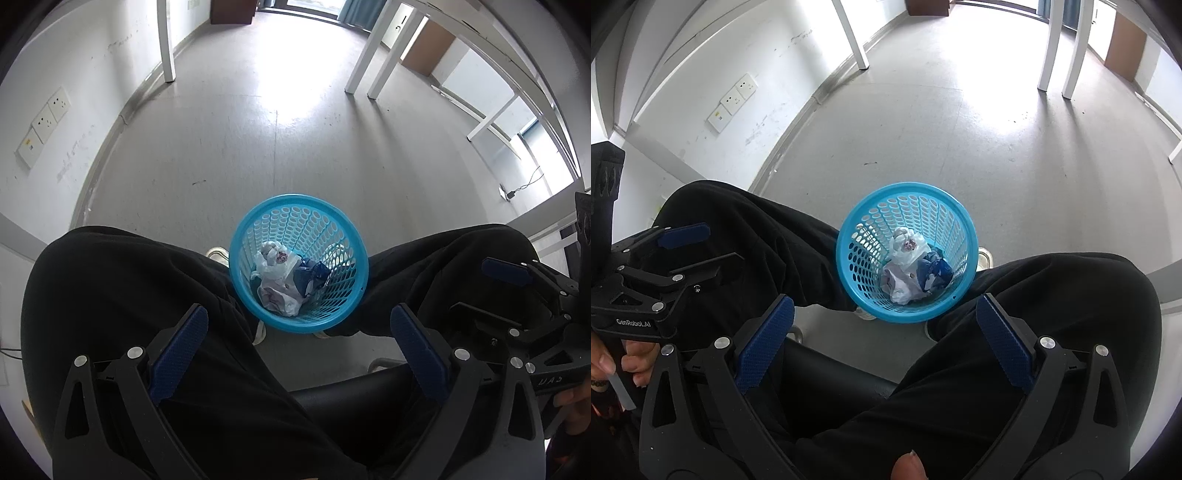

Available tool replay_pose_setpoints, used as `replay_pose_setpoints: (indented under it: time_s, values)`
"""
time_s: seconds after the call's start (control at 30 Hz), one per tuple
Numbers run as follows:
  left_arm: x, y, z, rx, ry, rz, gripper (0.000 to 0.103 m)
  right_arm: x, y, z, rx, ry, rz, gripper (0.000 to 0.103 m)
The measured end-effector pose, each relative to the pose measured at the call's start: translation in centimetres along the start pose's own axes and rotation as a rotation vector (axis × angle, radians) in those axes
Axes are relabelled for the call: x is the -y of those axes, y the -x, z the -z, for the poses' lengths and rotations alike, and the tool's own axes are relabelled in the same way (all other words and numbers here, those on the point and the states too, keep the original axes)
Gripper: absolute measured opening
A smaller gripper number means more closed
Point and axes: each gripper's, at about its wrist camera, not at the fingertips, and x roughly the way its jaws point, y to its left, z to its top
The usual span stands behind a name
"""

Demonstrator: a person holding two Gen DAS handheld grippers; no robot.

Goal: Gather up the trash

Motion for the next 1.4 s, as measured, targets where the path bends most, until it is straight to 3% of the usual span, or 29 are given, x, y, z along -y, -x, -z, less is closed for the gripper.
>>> replay_pose_setpoints:
  time_s: [1.4]
  values:
    - [0.09,-0.36,0.41,-0.020,0.013,-0.009,0.097,-0.09,0.26,0.24,-0.013,-0.005,-0.008,0.094]
